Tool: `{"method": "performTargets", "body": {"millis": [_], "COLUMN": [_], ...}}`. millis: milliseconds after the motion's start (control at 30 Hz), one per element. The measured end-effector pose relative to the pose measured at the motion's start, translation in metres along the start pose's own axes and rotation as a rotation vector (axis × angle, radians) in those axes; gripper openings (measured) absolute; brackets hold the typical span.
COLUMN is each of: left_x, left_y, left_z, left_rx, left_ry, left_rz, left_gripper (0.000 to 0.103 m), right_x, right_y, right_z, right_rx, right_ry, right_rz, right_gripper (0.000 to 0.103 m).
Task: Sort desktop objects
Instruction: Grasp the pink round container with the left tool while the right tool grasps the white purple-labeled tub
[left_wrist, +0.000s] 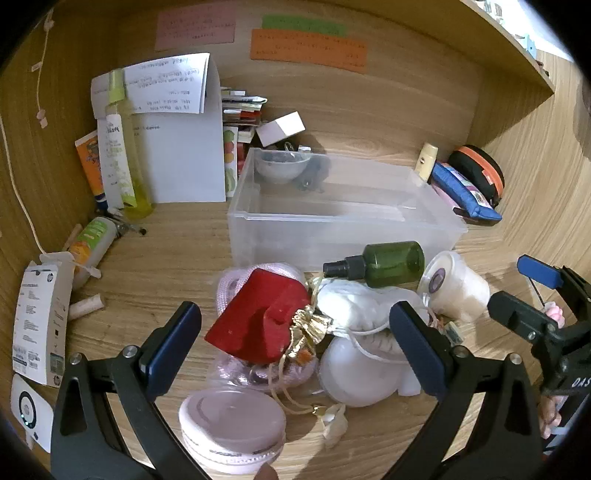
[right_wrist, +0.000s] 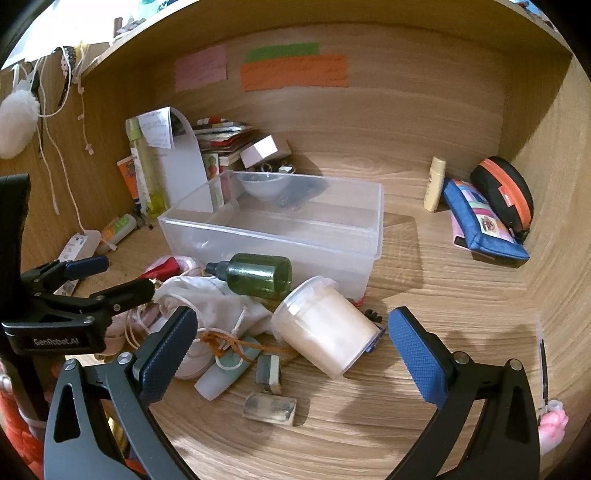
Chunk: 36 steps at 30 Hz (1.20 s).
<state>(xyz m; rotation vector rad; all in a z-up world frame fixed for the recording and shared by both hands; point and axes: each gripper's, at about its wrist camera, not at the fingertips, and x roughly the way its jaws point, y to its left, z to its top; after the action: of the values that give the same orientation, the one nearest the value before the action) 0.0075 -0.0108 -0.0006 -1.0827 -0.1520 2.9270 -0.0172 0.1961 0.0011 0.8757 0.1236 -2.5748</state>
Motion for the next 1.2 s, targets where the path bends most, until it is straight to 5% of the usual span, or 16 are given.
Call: {"method": "performTargets", "body": {"millis": [467, 1200], "left_x": [-0.008, 0.005], "left_y": [0.039, 0.051], "left_z": [0.002, -0.051], "left_rx": [-0.007, -0.062], "left_ry": [0.067, 0.260], "left_rz": [-0.019, -0.145], "left_gripper": [0.103, 0.103], "right_x": [-0.014, 0.032], "right_y": [-0.030, -0.054], "right_z": [0.003, -0.006], "right_rx": [0.049, -0.031], "right_ry": [-0.062, 0.113], "right_rz": [-0.033, 0.014], "right_gripper": [0.103, 0.101]}}
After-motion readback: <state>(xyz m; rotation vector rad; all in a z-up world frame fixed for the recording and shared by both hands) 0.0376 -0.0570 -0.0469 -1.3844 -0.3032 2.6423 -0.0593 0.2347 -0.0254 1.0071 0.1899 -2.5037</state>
